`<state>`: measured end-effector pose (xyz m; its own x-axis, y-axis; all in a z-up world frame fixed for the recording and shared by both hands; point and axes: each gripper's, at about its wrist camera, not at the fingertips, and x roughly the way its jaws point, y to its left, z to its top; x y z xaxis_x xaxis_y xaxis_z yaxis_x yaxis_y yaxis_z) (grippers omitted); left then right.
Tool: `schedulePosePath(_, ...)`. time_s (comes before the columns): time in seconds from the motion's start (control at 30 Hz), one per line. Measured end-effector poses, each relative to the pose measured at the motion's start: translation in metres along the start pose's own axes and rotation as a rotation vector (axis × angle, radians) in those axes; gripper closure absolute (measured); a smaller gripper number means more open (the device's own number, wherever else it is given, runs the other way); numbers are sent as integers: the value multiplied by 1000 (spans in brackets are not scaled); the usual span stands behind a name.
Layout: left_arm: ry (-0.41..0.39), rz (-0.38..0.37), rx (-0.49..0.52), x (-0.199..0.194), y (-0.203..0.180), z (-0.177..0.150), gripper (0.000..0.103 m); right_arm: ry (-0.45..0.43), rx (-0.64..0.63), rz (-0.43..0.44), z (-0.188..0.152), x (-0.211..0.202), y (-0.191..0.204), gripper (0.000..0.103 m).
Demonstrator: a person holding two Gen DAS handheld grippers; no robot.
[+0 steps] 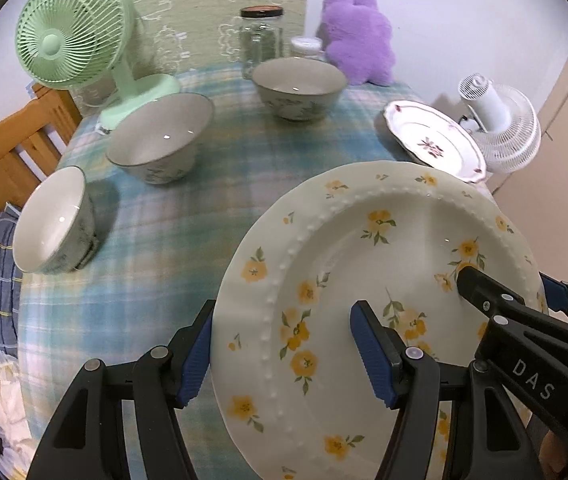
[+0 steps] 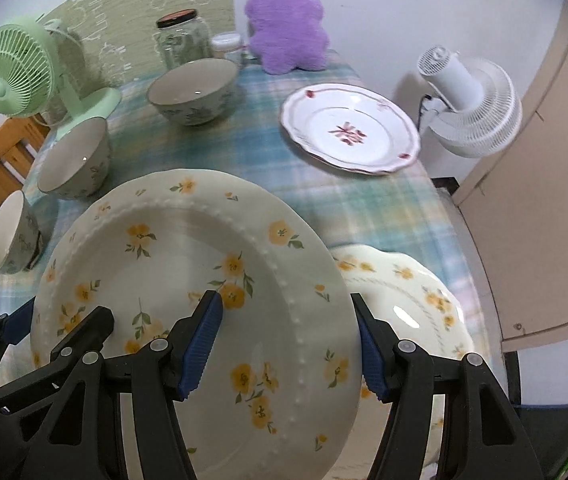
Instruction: Organize plates and bowls
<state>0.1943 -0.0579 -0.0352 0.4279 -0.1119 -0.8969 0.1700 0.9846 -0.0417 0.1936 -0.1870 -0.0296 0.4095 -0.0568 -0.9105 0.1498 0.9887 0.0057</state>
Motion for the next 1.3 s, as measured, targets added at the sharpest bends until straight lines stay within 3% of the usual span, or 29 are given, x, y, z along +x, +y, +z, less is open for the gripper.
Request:
schedulePosePath(0.7,59,22,-105,17,-112,-26,37,58,-88,27,-18,13,-119,37)
schedulePosePath(1.3,117,35,-144,45,-146,-37,35,117,-121,35,-22,40,-154,37)
